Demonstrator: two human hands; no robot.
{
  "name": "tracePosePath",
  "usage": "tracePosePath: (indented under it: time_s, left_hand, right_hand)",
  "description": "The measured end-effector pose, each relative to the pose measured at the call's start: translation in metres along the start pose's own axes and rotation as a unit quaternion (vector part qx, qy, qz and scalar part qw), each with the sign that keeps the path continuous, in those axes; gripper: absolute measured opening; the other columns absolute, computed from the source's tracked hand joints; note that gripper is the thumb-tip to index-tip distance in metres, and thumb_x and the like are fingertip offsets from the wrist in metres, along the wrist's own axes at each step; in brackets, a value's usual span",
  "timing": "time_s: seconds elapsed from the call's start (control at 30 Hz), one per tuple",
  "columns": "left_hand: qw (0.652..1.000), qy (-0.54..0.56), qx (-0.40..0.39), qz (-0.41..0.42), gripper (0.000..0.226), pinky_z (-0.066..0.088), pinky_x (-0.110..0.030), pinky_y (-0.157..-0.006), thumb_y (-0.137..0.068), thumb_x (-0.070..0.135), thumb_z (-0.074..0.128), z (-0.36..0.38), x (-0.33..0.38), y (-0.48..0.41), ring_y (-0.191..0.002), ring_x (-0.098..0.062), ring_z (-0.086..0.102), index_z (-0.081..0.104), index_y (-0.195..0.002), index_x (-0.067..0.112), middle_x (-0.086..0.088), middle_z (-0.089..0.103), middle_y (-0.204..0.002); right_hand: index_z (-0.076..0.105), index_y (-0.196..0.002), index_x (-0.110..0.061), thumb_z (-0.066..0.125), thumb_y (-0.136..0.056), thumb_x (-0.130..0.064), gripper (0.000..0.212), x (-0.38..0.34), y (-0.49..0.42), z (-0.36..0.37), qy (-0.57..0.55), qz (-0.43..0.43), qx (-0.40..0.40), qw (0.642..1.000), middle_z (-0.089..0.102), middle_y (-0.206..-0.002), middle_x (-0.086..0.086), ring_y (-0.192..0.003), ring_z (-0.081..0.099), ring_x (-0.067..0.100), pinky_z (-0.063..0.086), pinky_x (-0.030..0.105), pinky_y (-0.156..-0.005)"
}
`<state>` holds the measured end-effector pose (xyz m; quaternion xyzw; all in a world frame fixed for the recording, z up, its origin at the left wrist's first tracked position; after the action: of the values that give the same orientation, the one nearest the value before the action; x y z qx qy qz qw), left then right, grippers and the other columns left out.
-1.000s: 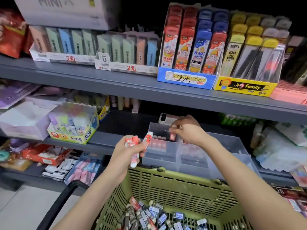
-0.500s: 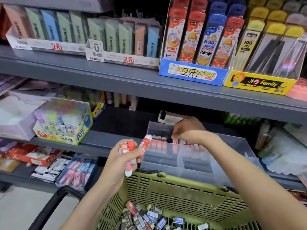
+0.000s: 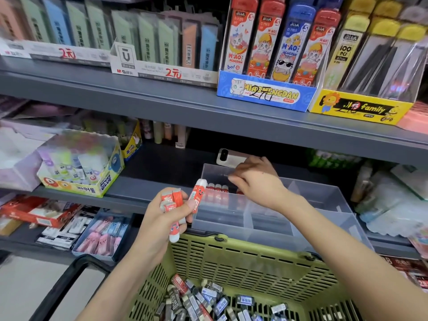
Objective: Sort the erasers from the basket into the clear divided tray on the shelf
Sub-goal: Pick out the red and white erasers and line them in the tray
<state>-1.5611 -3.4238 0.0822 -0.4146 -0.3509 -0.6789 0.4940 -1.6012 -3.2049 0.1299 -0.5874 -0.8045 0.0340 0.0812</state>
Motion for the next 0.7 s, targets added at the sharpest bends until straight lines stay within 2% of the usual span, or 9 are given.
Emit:
tracePosePath:
  time_s: [0.03, 0.1, 0.13, 0.23, 0.37, 0.43, 0.5, 0.57, 0.7]
  left_hand:
    - [1.000, -0.004, -0.003, 0.004, 0.031, 0.038, -0.019, -0.040, -0.069, 0.013, 0.078, 0.000, 0.000, 0.000, -0.056, -0.015, 0.054, 0.055, -0.090, 0.009, -0.006, 0.061, -0.065]
    - [1.000, -0.013, -0.009, 0.008, 0.031, 0.038, -0.018, -0.041, -0.069, 0.012, 0.078, 0.000, 0.001, 0.001, -0.056, -0.014, 0.054, 0.055, -0.090, 0.008, -0.006, 0.062, -0.066]
    - [1.000, -0.015, -0.012, 0.010, 0.030, 0.038, -0.018, -0.041, -0.069, 0.013, 0.076, 0.000, 0.001, 0.001, -0.056, -0.013, 0.054, 0.055, -0.090, 0.008, -0.005, 0.062, -0.066]
    - [0.999, -0.026, -0.025, 0.013, 0.029, 0.038, -0.018, -0.041, -0.068, 0.016, 0.074, 0.000, 0.002, 0.002, -0.056, -0.012, 0.054, 0.055, -0.089, 0.008, -0.005, 0.062, -0.066]
    - [0.999, -0.013, -0.030, 0.013, 0.028, 0.039, -0.018, -0.042, -0.072, 0.016, 0.072, 0.000, 0.002, 0.001, -0.058, -0.014, 0.056, 0.054, -0.091, 0.007, -0.011, 0.066, -0.074]
    - [1.000, 0.002, -0.023, 0.011, 0.025, 0.039, -0.018, -0.042, -0.072, 0.015, 0.071, 0.000, 0.001, 0.000, -0.060, -0.015, 0.058, 0.055, -0.090, 0.008, -0.012, 0.067, -0.078]
    - [1.000, 0.012, -0.020, 0.006, 0.024, 0.039, -0.019, -0.041, -0.072, 0.016, 0.071, 0.000, 0.000, 0.000, -0.061, -0.015, 0.058, 0.056, -0.089, 0.009, -0.012, 0.067, -0.079]
    - [1.000, 0.015, -0.019, 0.002, 0.024, 0.039, -0.019, -0.041, -0.072, 0.016, 0.072, -0.001, 0.001, 0.000, -0.060, -0.014, 0.058, 0.057, -0.089, 0.009, -0.013, 0.066, -0.078]
    - [1.000, 0.018, -0.020, -0.001, 0.024, 0.039, -0.019, -0.042, -0.071, 0.016, 0.072, -0.001, 0.001, 0.000, -0.061, -0.015, 0.058, 0.058, -0.089, 0.009, -0.013, 0.064, -0.077]
  right_hand:
    - [0.067, -0.111, -0.021, 0.044, -0.097, -0.036, 0.031, -0.006, 0.002, -0.004, -0.135, 0.018, 0.017, 0.991, 0.068, -0.108, -0.006, -0.109, 0.052, 0.016, 0.033, 0.027, -0.092]
    - [0.065, -0.116, -0.018, 0.058, -0.091, -0.028, 0.027, -0.022, 0.005, -0.014, -0.406, 0.037, -0.015, 0.913, 0.069, -0.098, -0.009, -0.094, 0.060, 0.002, 0.041, 0.013, -0.083]
    - [0.065, -0.114, -0.016, 0.062, -0.089, -0.023, 0.026, -0.030, 0.006, -0.018, -0.475, 0.029, -0.034, 0.879, 0.068, -0.092, -0.010, -0.085, 0.060, -0.004, 0.042, 0.009, -0.078]
    - [0.067, -0.095, -0.019, 0.064, -0.088, -0.016, 0.009, -0.045, 0.007, -0.021, -0.551, 0.006, -0.060, 0.833, 0.066, -0.080, -0.013, -0.074, 0.058, -0.005, 0.043, 0.009, -0.072]
    - [0.065, -0.081, -0.020, 0.066, -0.084, -0.008, 0.012, -0.037, 0.004, -0.026, -0.638, 0.054, -0.037, 0.768, 0.068, -0.076, -0.008, -0.073, 0.061, 0.004, 0.048, 0.016, -0.074]
    - [0.064, -0.078, -0.019, 0.068, -0.082, -0.007, 0.014, -0.019, 0.001, -0.027, -0.599, 0.122, 0.024, 0.791, 0.068, -0.076, -0.008, -0.075, 0.061, 0.006, 0.046, 0.018, -0.075]
    - [0.065, -0.080, -0.016, 0.071, -0.081, -0.012, 0.008, 0.001, -0.004, -0.025, -0.450, 0.180, 0.046, 0.873, 0.067, -0.082, -0.002, -0.080, 0.058, 0.012, 0.042, 0.023, -0.075]
    - [0.069, -0.087, -0.014, 0.071, -0.081, -0.020, 0.008, 0.012, -0.009, -0.018, -0.303, 0.193, 0.000, 0.933, 0.068, -0.090, 0.000, -0.083, 0.057, 0.015, 0.042, 0.025, -0.078]
    - [0.071, -0.087, -0.022, 0.069, -0.081, -0.028, 0.009, 0.010, -0.016, -0.001, -0.208, 0.203, -0.055, 0.955, 0.071, -0.100, -0.001, -0.100, 0.060, 0.022, 0.044, 0.032, -0.094]
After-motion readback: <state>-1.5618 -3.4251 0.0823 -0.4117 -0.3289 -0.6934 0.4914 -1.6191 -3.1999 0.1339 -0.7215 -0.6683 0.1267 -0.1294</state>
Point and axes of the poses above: each hand's wrist, its own y-axis away from the middle knuckle, its own z-axis out of the palm, x = y × z, the point moved 1 cm from there along -y, towards the middle knuckle
